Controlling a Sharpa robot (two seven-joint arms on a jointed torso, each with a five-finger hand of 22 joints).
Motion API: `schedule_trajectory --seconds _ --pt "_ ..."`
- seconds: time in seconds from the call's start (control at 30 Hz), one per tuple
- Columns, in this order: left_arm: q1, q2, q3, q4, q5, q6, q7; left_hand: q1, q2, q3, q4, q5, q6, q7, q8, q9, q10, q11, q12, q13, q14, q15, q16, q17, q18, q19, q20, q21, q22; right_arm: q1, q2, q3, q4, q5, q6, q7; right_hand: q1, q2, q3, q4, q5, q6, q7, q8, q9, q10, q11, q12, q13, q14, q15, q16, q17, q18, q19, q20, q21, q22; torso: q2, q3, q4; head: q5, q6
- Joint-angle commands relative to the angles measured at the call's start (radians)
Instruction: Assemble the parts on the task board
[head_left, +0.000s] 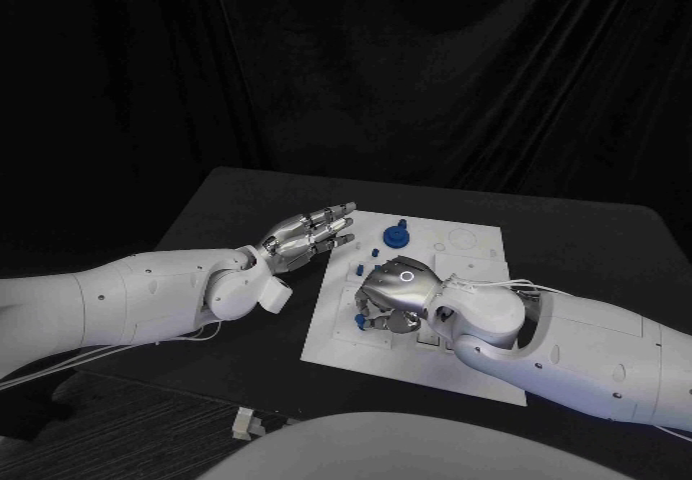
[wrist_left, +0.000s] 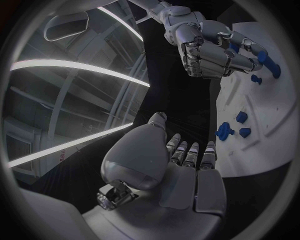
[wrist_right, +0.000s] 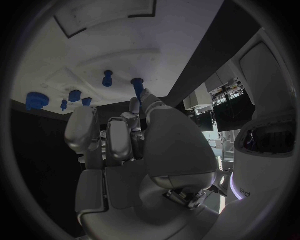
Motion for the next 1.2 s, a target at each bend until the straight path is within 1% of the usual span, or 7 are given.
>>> schedule_trajectory --seconds 0.03,0.57,0.77,0.97,1.03,1.1,1.2 --pt "-0.002 0.002 0.001 0.001 0.005 0.015 0.008 0.005 0.007 0.004 0.001 0.006 -0.001 0.001 0.004 0.001 -0.002 0.002 0.004 0.0 0.0 0.01 -0.002 -0.001 0.005 0.001 0.006 0.002 0.001 -0.002 0.002 0.0 -0.001 -0.003 -0.02 0.0 -0.003 0.008 0.004 -0.001 0.003 -0.008 0.002 0.004 0.002 0.005 0.001 0.005 0.001 0.002 -0.001 -0.001 -0.002 0.005 0.003 -0.003 0.001 0.142 0.0 0.0001 0.0003 0.0 0.0" --pt "-0.002 0.001 0.001 0.001 0.005 0.016 0.005 0.005 0.007 0.004 0.001 0.006 -0.001 0.001 0.004 0.001 -0.002 0.002 0.004 0.0 0.0 0.01 -0.002 -0.001 0.005 0.001 0.006 0.002 0.001 -0.001 -0.034 0.0 0.02 -0.003 -0.011 -0.009 -0.035 -0.053 -0.032 0.005 -0.009 -0.037 0.011 0.006 0.024 -0.005 0.007 -0.002 -0.005 -0.006 0.002 -0.013 -0.018 0.007 -0.003 -0.002 -0.013 0.139 0.0 0.0001 0.0002 0.0 0.0" --pt "-0.002 -0.004 0.001 0.004 0.005 0.013 0.007 0.005 0.007 0.004 0.001 0.006 -0.001 0.001 0.004 0.001 -0.002 0.002 0.004 0.0 0.0 0.01 -0.002 -0.001 0.005 0.001 0.006 0.002 0.001 0.007 -0.093 0.0 0.057 -0.002 -0.088 -0.006 -0.067 -0.068 -0.064 0.033 -0.009 -0.059 0.013 0.005 0.034 0.003 0.007 0.006 0.005 -0.006 0.002 -0.012 -0.016 0.007 -0.004 -0.001 -0.014 0.139 0.0 0.0002 0.0001 -0.004 0.0" --pt "-0.002 -0.012 0.001 0.008 0.005 0.008 0.019 0.006 0.003 0.004 -0.002 0.003 0.002 0.001 0.007 0.001 -0.002 0.002 0.005 0.001 0.001 0.013 -0.002 0.0 0.004 0.002 0.008 0.002 0.002 0.043 -0.181 0.001 0.111 0.051 -0.19 0.003 -0.069 -0.053 -0.07 0.05 -0.007 -0.07 0.011 0.005 0.04 0.019 0.003 0.015 0.015 0.003 -0.001 0.0 0.003 0.003 0.006 -0.003 0.013 0.146 0.0 0.0001 -0.0002 -0.01 0.0" --pt "-0.003 -0.015 0.001 0.01 0.005 0.004 0.03 0.005 -0.008 -0.001 -0.004 -0.003 0.006 0.001 0.01 0.002 0.0 0.006 0.008 0.001 0.001 0.011 -0.001 0.0 0.005 0.003 0.008 0.003 0.003 0.067 -0.217 0.0 0.131 0.115 -0.217 0.002 -0.055 -0.033 -0.068 0.068 -0.002 -0.078 0.012 -0.005 0.035 -0.079 0.003 -0.105 -0.131 0.017 -0.003 0.013 0.024 -0.003 0.019 -0.004 0.042 0.153 0.0 0.0003 -0.0004 -0.018 0.0" --pt "-0.003 -0.018 0.001 0.013 0.005 -0.003 0.044 0.001 -0.017 -0.007 -0.003 -0.009 0.008 0.001 0.011 0.002 0.001 0.009 0.011 0.002 0.001 0.009 -0.001 0.0 0.005 0.003 0.007 0.003 0.004 0.093 -0.253 0.0 0.148 0.197 -0.231 -0.008 -0.045 -0.02 -0.067 0.085 0.014 -0.072 0.014 -0.016 0.021 -0.106 0.005 -0.221 -0.252 0.021 -0.001 0.015 0.029 -0.004 0.023 -0.002 0.049 0.154 0.0 0.0003 -0.0002 -0.025 0.0" --pt "-0.003 -0.022 0.001 0.018 0.005 -0.015 0.068 -0.006 -0.025 -0.015 0.001 -0.02 0.011 0.0 0.014 0.003 0.006 0.014 0.019 0.004 0.001 0.004 -0.001 0.0 0.007 0.004 0.003 0.004 0.005 0.13 -0.307 0.0 0.169 0.334 -0.235 -0.037 -0.049 -0.004 -0.068 0.089 0.041 -0.047 0.022 -0.04 -0.012 -0.039 0.017 -0.35 -0.351 0.025 0.008 0.018 0.035 -0.005 0.026 0.005 0.054 0.155 0.0 0.0005 -0.0002 -0.038 0.0"
